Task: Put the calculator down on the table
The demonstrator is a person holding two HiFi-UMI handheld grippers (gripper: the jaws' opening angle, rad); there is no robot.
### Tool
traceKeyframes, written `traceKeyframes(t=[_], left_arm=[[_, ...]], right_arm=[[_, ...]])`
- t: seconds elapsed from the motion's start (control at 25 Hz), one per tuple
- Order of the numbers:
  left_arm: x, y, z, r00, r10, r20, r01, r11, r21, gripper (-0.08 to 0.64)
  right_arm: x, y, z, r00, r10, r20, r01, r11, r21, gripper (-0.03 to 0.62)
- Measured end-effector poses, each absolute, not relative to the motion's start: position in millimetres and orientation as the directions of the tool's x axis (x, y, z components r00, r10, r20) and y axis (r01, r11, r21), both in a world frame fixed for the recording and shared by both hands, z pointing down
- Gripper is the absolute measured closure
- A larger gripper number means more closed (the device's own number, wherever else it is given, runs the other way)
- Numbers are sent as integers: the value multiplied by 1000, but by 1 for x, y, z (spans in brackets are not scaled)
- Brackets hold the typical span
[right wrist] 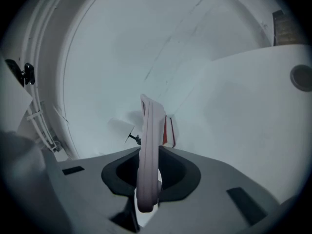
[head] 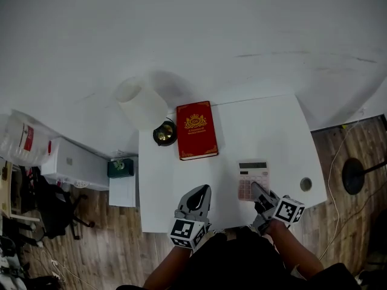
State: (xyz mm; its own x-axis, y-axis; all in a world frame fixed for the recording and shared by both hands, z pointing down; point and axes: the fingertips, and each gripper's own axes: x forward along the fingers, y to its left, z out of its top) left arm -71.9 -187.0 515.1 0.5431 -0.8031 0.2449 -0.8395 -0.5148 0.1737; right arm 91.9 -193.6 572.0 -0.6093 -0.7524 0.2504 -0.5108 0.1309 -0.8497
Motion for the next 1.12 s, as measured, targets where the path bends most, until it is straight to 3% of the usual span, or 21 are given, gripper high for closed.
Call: traceKeyframes(t=[0.48,1.12], left_arm=[[-81,-178,535,475,-831,288,-879,-436,191,540],[-77,-180,550,470,-821,326,-883,-439,168,540]], right_arm=[[92,-196,638,-646,-676,353,-468,-14,-884,505],[82,-198,681,-635,-566,526,-611,-47,-790,505]])
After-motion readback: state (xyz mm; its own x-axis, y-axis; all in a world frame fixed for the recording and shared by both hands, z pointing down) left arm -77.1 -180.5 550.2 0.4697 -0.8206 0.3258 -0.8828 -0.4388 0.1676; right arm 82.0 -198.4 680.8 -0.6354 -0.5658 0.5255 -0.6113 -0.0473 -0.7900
